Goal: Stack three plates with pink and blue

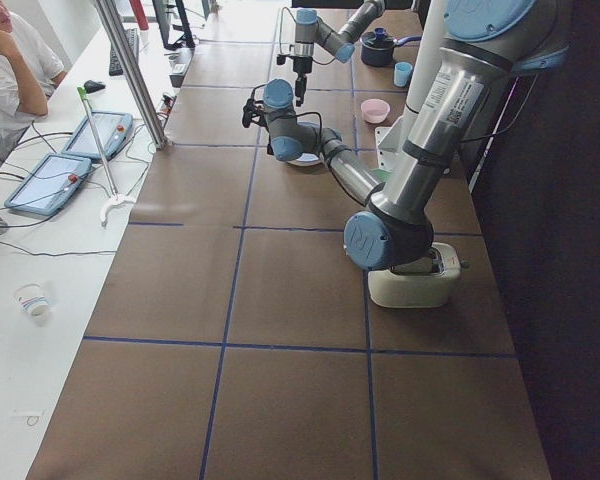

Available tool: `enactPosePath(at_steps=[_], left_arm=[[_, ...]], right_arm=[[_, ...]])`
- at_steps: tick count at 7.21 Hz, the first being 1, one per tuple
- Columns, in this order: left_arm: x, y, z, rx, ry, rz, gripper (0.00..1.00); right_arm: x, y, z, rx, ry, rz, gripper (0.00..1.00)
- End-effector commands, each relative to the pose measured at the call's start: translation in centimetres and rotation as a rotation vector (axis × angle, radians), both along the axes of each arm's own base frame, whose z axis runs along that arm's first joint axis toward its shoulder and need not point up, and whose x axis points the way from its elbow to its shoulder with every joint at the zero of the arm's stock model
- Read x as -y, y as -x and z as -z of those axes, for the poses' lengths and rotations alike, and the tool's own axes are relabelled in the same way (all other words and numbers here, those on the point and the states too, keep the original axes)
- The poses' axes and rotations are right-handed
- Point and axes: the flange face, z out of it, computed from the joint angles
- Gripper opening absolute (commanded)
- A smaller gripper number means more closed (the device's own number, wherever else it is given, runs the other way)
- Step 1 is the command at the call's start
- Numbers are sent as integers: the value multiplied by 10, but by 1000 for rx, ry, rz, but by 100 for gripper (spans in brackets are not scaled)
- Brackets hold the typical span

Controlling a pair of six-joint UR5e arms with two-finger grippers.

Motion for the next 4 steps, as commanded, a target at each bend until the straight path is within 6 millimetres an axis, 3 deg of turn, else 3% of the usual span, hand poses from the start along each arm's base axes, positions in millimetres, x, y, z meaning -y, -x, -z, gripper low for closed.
enactPosePath(at_steps=[1, 2, 3, 4], left_arm=[[32, 73, -88, 172, -56, 29, 100], [35, 130, -142, 304, -142, -16, 100], [35, 192, -185, 375, -175, -47, 100], [31, 248, -222, 424, -225, -85, 100]], right_arm=[[23, -129, -91, -99, -81, -13, 100], [20, -177, -139, -198, -135, 27, 100], [18, -216, -179, -283, -186, 101, 100], [25, -274, -210, -347, -203, 141, 100]])
